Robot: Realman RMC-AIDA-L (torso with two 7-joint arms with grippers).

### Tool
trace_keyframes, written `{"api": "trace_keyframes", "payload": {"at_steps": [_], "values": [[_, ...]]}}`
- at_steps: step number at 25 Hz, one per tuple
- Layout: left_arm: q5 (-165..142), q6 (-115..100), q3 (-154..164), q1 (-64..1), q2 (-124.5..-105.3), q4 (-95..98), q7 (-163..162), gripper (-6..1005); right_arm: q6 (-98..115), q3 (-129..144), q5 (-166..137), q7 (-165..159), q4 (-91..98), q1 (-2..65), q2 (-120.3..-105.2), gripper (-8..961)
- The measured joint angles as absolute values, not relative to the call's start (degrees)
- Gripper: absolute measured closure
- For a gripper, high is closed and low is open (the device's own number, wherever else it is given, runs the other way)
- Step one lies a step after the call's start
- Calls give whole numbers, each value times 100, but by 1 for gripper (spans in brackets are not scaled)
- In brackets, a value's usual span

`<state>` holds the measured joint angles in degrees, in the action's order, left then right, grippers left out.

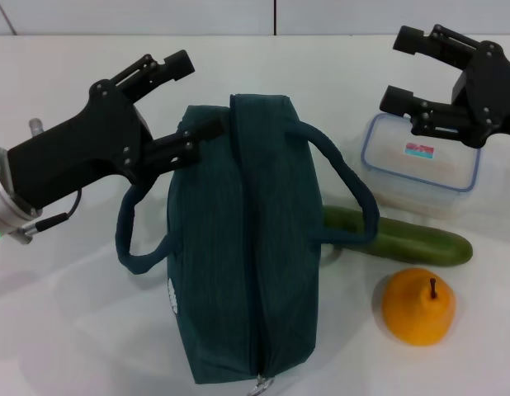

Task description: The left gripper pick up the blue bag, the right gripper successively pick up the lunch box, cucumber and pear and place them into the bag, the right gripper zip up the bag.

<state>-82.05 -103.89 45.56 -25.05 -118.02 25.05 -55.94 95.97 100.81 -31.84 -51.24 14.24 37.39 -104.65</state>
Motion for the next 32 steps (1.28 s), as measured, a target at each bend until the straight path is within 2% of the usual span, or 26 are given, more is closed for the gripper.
{"api": "trace_keyframes", "payload": {"at_steps": [13,18,23,32], "values": [[-8194,-10259,4537,-2487,-11823,2636,-6084,123,9631,10080,-3181,-5065,1425,3726,-10426,114],[-8393,-9900,4543,-2362,-11779,3617,-7602,123,9642,10081,-3172,-5063,1544,3703,-10397,114],[-8902,-9869,4556,-1844,-11937,5463,-9071,123,9634,9989,-3172,-5097,1633,3681,-10357,115],[-9144,-9873,4919,-1492,-11968,6521,-10375,124,9578,9847,-3179,-5105,1646,3718,-10341,115]]}}
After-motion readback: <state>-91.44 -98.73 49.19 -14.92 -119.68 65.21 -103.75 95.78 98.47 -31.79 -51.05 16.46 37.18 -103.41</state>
